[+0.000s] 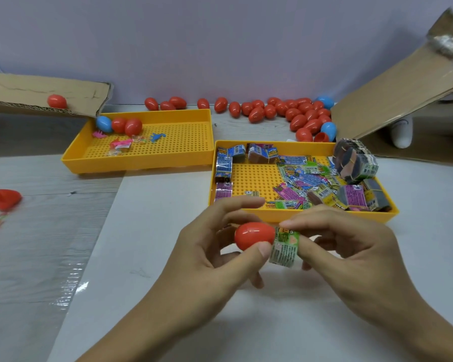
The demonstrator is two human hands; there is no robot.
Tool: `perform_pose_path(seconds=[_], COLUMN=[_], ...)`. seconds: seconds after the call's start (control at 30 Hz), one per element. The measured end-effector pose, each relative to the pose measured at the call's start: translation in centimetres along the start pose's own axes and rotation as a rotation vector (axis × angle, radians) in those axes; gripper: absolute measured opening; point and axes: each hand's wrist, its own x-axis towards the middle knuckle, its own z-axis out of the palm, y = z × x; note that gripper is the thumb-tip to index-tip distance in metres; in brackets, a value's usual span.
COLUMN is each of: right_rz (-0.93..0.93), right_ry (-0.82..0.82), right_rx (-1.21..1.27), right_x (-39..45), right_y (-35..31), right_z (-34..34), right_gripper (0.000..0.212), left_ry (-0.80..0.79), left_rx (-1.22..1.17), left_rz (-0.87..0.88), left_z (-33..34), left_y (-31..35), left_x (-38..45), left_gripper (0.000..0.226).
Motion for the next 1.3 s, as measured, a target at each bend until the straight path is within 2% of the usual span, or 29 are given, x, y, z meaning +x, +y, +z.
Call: perform_pose_path(seconds=[0.2, 0.3, 0.4, 0.53, 0.7, 0.9, 1.03, 1.13, 1.3], right_rz=[-0.025, -0.066, -0.073, -0.105, -0.099, -0.072, -0.078, -0.103, -0.120], right_ry=[0.019, -0.007, -0.025, -0.037, -0.038, -0.058, -0.053, -0.058, -0.049], right_rx=[0.006, 0.011, -0.016, -0.011, 0.007, -0.035, -0.063, -0.078, -0.106], right_x=[-0.16, -0.03, 0.10, 0.04, -0.05, -0.04, -0.10, -0.12, -0.10], right_y=[0.47, 0.54, 0.65, 0.51, 0.34, 0.63, 0.64, 0.38, -0.06], right_z=[0.11, -0.09, -0.22, -0.21, -0.22, -0.18, -0.19, -0.22, 0.04], right_gripper=[0.036, 0.027, 0.031, 0.022, 0.021, 0.034, 0.034, 0.022, 0.018], left_ry=[0.014, 0.013, 0.009, 0.006, 0.003, -0.039, -0.025, -0.011, -0.001], left_rx=[0.028, 0.039, 0.041, 0.070, 0.092, 0.096, 0.088, 0.091, 0.140], left_rz=[-0.027, -0.023, 0.001, 0.003, -0.012, -0.030, -0.028, -0.019, -0.003], left_z=[-0.20, -0.19, -0.10, -0.08, -0.16, 0.06, 0.07, 0.05, 0.04], left_y=[-0.26, -0.29, -0.29, -0.31, -0.35, -0.36, -0.59, -0.78, -0.98], left_x=[-0.10, -0.07, 0.03, 0.05, 0.05, -0.13, -0.16, -0.19, -0.21], left_gripper=[0.027, 0.031, 0.036, 0.041, 0.044, 0.044, 0.044, 0.046, 0.048])
